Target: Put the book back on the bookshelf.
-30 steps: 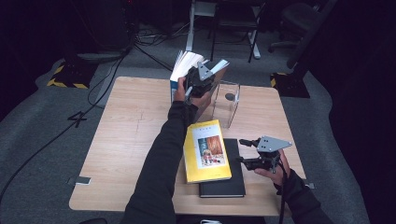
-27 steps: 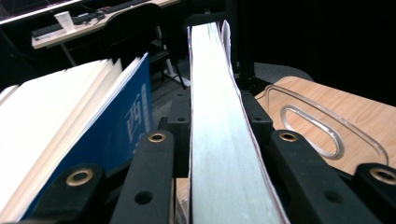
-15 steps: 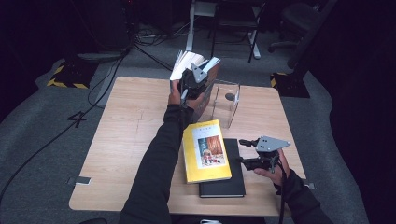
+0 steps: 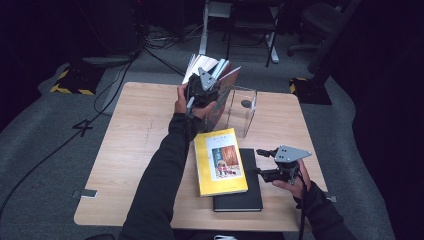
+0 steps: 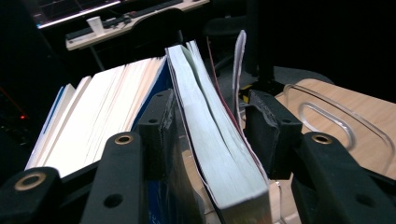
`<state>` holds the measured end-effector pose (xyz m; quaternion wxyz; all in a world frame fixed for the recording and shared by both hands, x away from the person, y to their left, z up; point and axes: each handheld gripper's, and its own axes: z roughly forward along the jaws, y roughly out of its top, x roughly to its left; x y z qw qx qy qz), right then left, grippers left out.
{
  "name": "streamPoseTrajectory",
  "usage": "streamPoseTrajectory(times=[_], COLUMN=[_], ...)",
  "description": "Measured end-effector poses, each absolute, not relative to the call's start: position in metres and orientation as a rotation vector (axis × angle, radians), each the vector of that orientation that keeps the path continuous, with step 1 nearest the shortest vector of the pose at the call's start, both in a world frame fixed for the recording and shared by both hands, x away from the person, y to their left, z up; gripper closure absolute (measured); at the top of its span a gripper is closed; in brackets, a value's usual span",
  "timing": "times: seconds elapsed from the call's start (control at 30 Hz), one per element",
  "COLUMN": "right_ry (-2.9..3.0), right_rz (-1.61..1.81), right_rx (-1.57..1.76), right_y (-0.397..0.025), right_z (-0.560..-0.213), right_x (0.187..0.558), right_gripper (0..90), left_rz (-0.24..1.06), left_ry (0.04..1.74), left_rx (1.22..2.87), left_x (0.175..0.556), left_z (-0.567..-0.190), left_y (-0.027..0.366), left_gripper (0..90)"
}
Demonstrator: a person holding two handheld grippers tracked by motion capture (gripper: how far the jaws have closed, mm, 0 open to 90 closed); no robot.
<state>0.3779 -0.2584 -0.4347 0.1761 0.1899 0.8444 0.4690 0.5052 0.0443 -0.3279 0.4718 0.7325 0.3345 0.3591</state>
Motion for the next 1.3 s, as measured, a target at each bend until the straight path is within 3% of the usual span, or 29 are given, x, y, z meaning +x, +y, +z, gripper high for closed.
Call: streamPoseTrajectory(times=[0.33,0.83,1.3], right_ry=[2.4,2.42,2.443], right_rz=[1.324,1.306,1.279], right_rx=[0.556,0.58,0.599], right_y=[-0.259,-0.257,-0.252], right_z=[-0.435,-0.437,-0.438], right_x=[0.379,0.38,0.378], right_gripper=[34.7,33.0,31.1], left_rz=[0.817,0.775,0.686], left_ry=[0.774,0.715,0.674], left_rx=[1.839,1.912,2.006], left_x=[0.486,0.458,0.424], left_z=[-0.324,-0.324,-0.355], left_y=[0.056,0.077,0.1], left_gripper=[44.9,39.8,37.4])
